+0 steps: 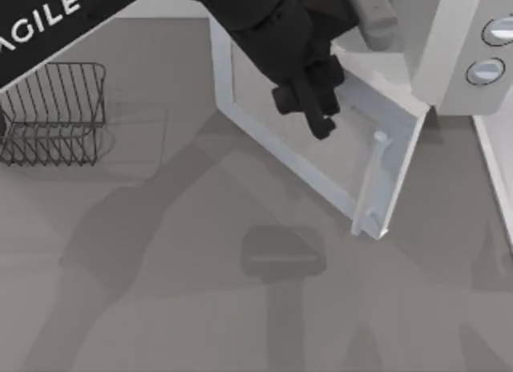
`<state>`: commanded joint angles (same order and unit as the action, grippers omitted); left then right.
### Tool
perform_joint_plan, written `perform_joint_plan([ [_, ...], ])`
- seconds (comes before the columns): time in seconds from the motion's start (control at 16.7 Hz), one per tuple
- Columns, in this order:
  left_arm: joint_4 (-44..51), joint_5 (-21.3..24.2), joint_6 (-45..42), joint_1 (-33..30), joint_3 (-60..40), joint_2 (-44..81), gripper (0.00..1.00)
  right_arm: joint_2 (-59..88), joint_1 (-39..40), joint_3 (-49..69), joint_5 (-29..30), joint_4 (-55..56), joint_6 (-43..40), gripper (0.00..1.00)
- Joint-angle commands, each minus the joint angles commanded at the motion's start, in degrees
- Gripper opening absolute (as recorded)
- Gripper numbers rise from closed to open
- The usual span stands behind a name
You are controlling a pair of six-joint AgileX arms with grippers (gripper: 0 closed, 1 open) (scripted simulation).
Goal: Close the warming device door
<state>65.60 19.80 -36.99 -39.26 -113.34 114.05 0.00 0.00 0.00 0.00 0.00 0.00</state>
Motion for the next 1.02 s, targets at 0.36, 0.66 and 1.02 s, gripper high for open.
perform_joint_plan([
  [0.36,1.37,-0.36,1.87,-2.24,-2.42,2.32,0.0,0.0,0.0,0.0,0.0,0.0,0.0,1.0],
  [0.66,0.58,-0.88,2.04,-2.09,-4.59,3.15,0.0,0.0,0.0,0.0,0.0,0.0,0.0,1.0],
  [1.02,2.96,-0.07,2.36,-4.18,-5.84,5.16,0.0,0.0,0.0,0.0,0.0,0.0,0.0,1.0],
])
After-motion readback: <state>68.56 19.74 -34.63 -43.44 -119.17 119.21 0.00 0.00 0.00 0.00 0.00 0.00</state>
